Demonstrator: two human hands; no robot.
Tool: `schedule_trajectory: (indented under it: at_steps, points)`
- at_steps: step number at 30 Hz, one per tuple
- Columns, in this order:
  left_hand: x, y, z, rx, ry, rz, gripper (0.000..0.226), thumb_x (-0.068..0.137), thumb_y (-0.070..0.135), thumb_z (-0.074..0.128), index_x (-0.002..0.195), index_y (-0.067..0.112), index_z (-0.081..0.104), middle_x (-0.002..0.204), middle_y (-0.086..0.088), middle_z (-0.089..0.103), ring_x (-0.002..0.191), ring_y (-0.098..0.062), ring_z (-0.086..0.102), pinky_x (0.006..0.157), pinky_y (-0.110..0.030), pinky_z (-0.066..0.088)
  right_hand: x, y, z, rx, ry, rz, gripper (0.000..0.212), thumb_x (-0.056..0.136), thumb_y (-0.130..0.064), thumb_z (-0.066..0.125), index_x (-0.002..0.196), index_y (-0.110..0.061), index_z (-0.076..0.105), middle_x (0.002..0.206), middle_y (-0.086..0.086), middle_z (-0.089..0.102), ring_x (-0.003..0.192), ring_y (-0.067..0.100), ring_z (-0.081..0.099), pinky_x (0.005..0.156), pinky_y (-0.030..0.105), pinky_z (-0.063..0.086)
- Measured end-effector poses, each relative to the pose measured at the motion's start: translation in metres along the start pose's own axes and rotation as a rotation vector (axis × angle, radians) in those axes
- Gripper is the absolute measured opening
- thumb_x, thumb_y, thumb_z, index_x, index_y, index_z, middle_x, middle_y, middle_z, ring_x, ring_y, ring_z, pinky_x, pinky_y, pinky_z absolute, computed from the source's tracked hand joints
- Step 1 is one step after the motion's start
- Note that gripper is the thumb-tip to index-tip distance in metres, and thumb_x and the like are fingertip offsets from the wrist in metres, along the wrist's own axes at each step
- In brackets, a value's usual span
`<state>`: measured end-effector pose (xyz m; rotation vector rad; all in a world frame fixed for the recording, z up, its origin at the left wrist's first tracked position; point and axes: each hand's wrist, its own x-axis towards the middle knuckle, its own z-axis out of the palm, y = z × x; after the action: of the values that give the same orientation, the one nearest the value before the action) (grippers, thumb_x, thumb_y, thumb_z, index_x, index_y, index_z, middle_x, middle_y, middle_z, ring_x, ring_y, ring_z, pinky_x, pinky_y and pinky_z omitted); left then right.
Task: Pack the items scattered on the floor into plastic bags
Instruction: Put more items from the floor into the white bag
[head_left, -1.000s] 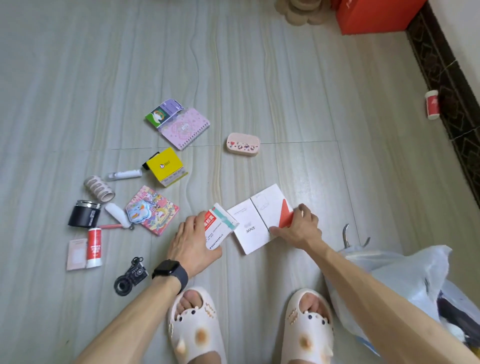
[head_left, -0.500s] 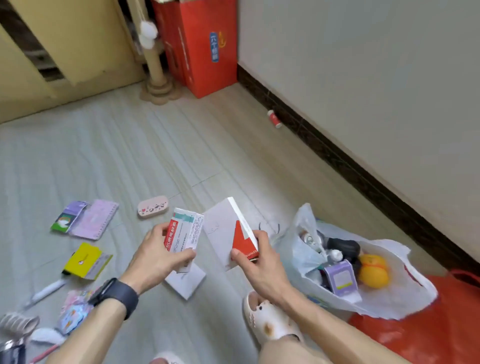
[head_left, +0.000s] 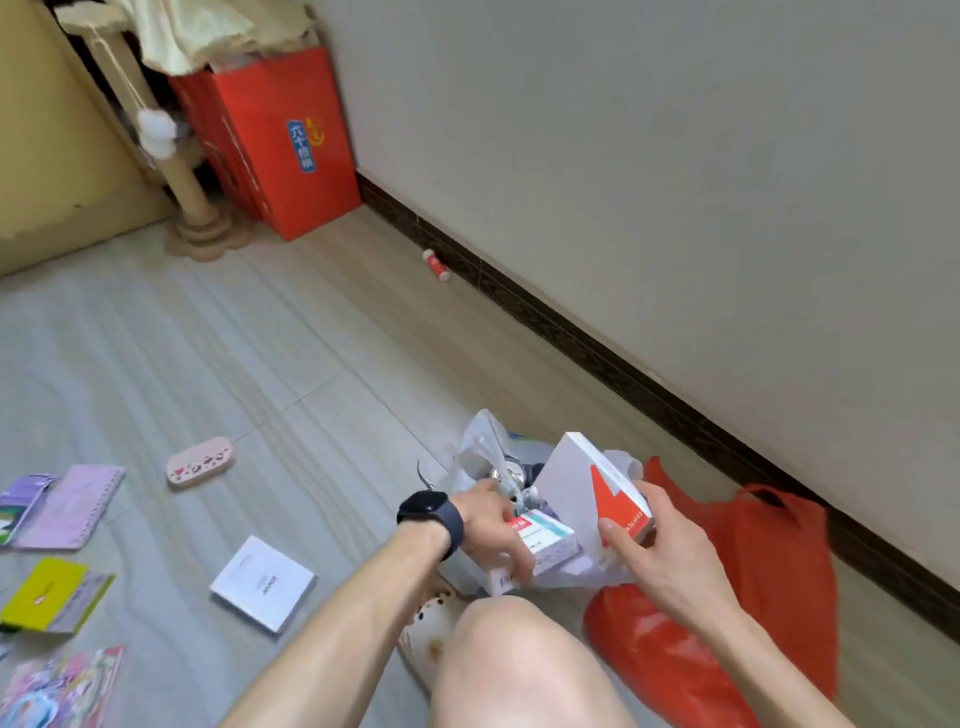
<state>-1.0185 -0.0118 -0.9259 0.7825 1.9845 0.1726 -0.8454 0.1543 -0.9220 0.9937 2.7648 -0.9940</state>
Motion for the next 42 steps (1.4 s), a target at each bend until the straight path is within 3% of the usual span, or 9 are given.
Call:
schedule_trajectory:
  at_steps: [5,8,13,20,24,27,32,36,42]
  points:
    - [0.01,-0.013,0.017,0.078,0.001,-0.154,0.063,0.048,0.058,0.079,0.102,0.026,0.066,0.113,0.001,0.054,0.087,-0.017,0.061,0.072,-0.028,0.056,-0.002,0.007,0.012,-0.106,-0.047,-0.093,0.047,0.089,-0.048,0.059,0.132,-0.041,0.041,0.092,-0.01,0.066,0.094,0.02,0.063,0.076,0.036,0.047]
    - [-0.01,-0.031,-0.004,-0.33,0.033,-0.093,0.045,0.053,0.047,0.08,0.09,0.023,0.068,0.084,0.006,0.063,0.068,-0.009,0.058,0.053,-0.018,0.044,0.006,0.005,0.016,-0.154,-0.11,-0.136,0.047,0.09,-0.049,0.059,0.13,-0.033,0.04,0.091,-0.007,0.065,0.093,0.025,0.064,0.073,0.036,0.045]
    - [-0.048,-0.062,-0.026,-0.924,0.111,-0.024,0.057,0.045,0.042,0.077,0.098,0.024,0.074,0.086,0.004,0.07,0.076,-0.014,0.062,0.076,-0.027,0.046,0.035,-0.026,0.016,-0.375,-0.216,-0.328,0.037,0.088,-0.041,0.061,0.119,-0.028,0.044,0.1,-0.001,0.063,0.1,0.029,0.058,0.074,0.041,0.047]
    - [-0.053,-0.031,-0.021,-0.846,0.238,0.07,0.05,0.059,0.03,0.081,0.107,0.026,0.072,0.094,0.006,0.072,0.083,-0.006,0.068,0.073,-0.022,0.051,0.062,-0.063,0.035,-0.525,-0.578,-0.357,0.065,0.086,-0.039,0.064,0.147,-0.033,0.041,0.129,0.003,0.064,0.115,0.026,0.058,0.087,0.036,0.05]
    - [-0.047,-0.014,-0.015,-0.392,0.435,0.123,0.045,0.067,0.036,0.081,0.109,0.031,0.068,0.095,0.005,0.056,0.088,0.001,0.055,0.076,-0.014,0.046,0.057,-0.065,0.028,0.186,-0.386,-0.104,0.034,0.098,-0.044,0.044,0.121,-0.031,0.065,0.121,-0.005,0.07,0.105,0.016,0.065,0.09,0.034,0.052]
    - [-0.036,-0.011,-0.009,-0.205,0.443,0.105,0.06,0.056,0.051,0.078,0.111,0.033,0.064,0.1,0.005,0.05,0.095,-0.007,0.052,0.087,-0.027,0.048,0.043,-0.072,0.014,0.731,-0.518,0.131,0.05,0.101,-0.06,0.032,0.112,-0.028,0.068,0.102,0.006,0.076,0.093,0.026,0.072,0.083,0.043,0.057]
    - [-0.033,-0.006,-0.003,-0.058,0.476,0.085,0.062,0.05,0.059,0.073,0.106,0.035,0.058,0.098,0.009,0.047,0.088,-0.012,0.057,0.08,-0.036,0.054,0.037,-0.067,0.014,0.668,-0.471,0.059,0.046,0.089,-0.044,0.069,0.125,-0.018,0.055,0.104,0.012,0.073,0.085,0.029,0.074,0.075,0.042,0.062]
    - [-0.039,-0.012,-0.005,-0.254,0.479,0.122,0.059,0.065,0.075,0.066,0.103,0.03,0.068,0.095,0.01,0.063,0.087,-0.011,0.061,0.08,-0.032,0.052,0.048,-0.061,0.017,0.599,-0.265,0.095,0.043,0.079,-0.025,0.064,0.119,-0.01,0.06,0.094,0.009,0.074,0.079,0.02,0.073,0.07,0.041,0.062]
    - [-0.034,-0.051,-0.01,-0.871,0.568,-0.126,0.011,0.08,0.016,0.074,0.076,0.014,0.064,0.068,-0.003,0.06,0.06,-0.016,0.053,0.055,-0.021,0.043,0.056,-0.057,0.008,0.432,0.13,-0.018,0.024,0.092,-0.034,0.059,0.115,-0.03,0.053,0.101,-0.009,0.068,0.088,0.0,0.064,0.066,0.013,0.05]
